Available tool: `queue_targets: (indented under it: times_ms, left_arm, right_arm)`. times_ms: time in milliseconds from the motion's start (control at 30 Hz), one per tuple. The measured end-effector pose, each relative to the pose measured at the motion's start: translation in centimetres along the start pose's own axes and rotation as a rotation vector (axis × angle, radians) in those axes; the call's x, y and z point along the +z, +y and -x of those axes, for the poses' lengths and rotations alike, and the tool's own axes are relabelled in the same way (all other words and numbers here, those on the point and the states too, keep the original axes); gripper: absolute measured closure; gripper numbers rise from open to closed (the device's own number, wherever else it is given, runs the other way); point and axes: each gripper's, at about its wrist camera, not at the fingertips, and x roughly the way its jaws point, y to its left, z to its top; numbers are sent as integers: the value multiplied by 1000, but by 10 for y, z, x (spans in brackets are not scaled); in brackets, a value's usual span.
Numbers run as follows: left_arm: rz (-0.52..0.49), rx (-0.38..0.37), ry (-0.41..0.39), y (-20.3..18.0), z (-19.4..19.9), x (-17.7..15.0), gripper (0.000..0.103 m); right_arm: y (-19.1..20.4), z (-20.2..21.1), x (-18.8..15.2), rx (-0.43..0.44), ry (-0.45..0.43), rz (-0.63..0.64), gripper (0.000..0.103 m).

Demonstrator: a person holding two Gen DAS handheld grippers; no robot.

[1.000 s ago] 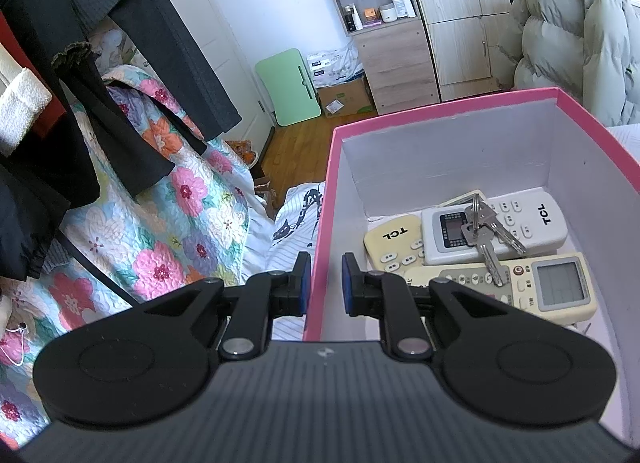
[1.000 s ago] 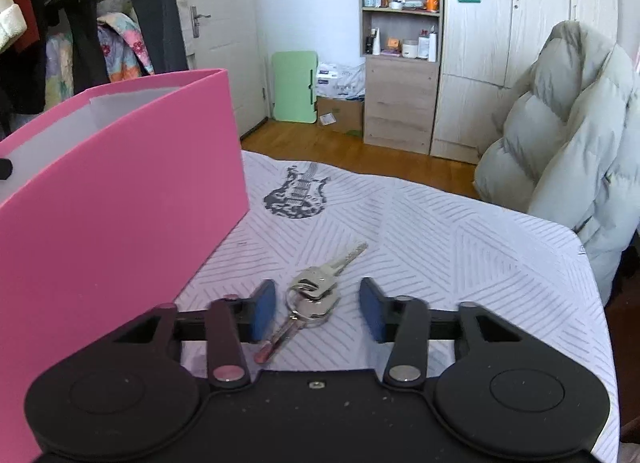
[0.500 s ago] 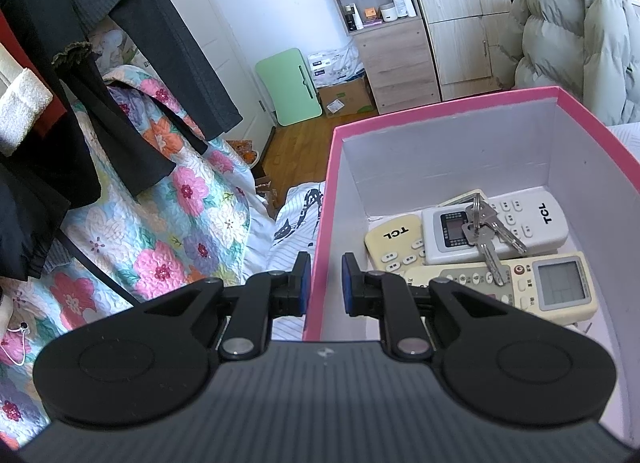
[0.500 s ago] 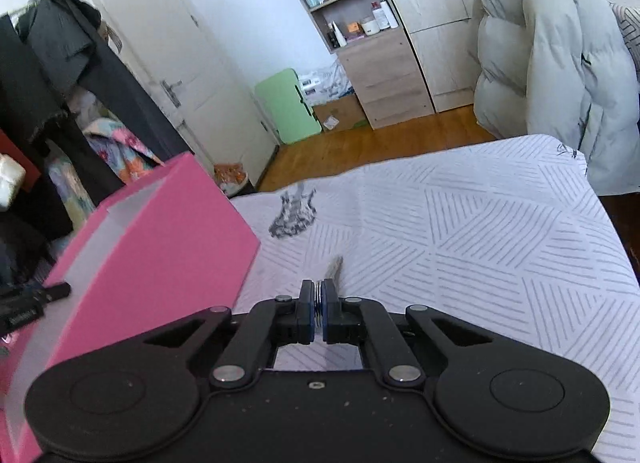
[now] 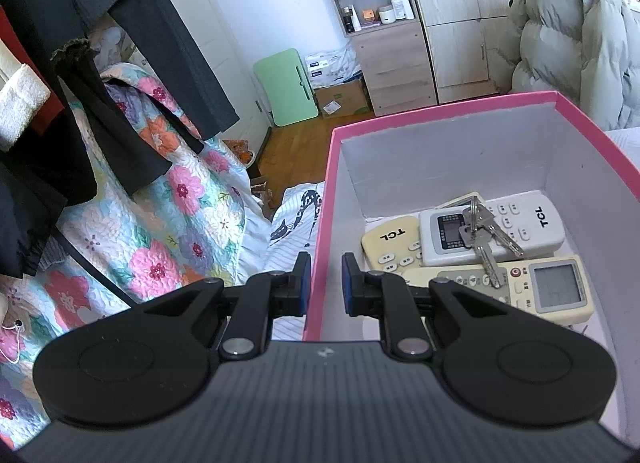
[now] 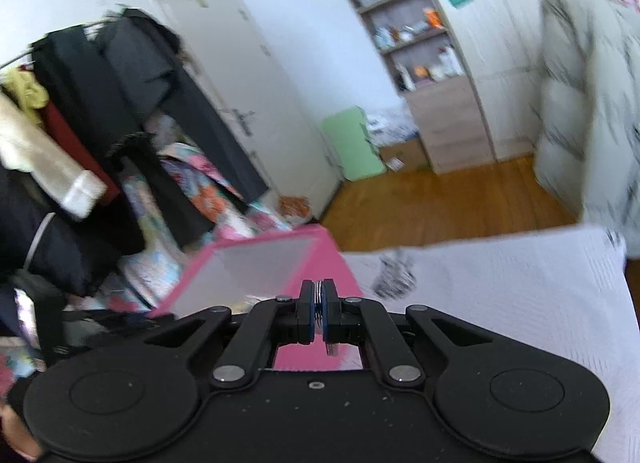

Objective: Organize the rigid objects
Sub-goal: 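Carry the second keys into the pink box and open the right tool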

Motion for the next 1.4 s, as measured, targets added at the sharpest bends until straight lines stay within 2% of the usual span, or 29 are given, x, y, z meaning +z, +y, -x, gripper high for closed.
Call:
queue_targets:
  times_ms: [100, 300, 500, 700, 833, 967, 1167, 1300, 1400]
  left_arm:
    - [5, 6, -1, -1, 0, 0, 89]
    - [10, 1, -6, -1, 1, 1, 89]
    - [16, -5, -8, 1, 2, 0, 89]
    - [16, -3, -8, 2, 1, 0, 89]
    - [29, -9, -11, 5, 1, 0, 89]
    - [29, -12, -13, 7, 0, 1, 89]
    - [31, -13, -18, 9, -3, 0, 89]
    - [34, -13, -19, 7, -3, -1, 89]
    - [32, -13, -20, 6, -2, -2, 89]
  right_arm:
    - [25, 4, 16, 39, -11, 55, 98]
    - [57, -19, 40, 174, 85, 20, 98]
    - [87, -54, 33, 240, 178, 25, 98]
    - [96, -109, 20, 297, 324, -43, 98]
    - [91, -158, 2, 217, 441, -86, 98]
    - [87, -182, -4, 170, 490, -123, 97]
    - [103, -177, 2, 76, 410, 2, 96]
    - [107, -189, 8, 102, 421, 6, 96]
    - [118, -188, 7, 25, 387, 102, 92]
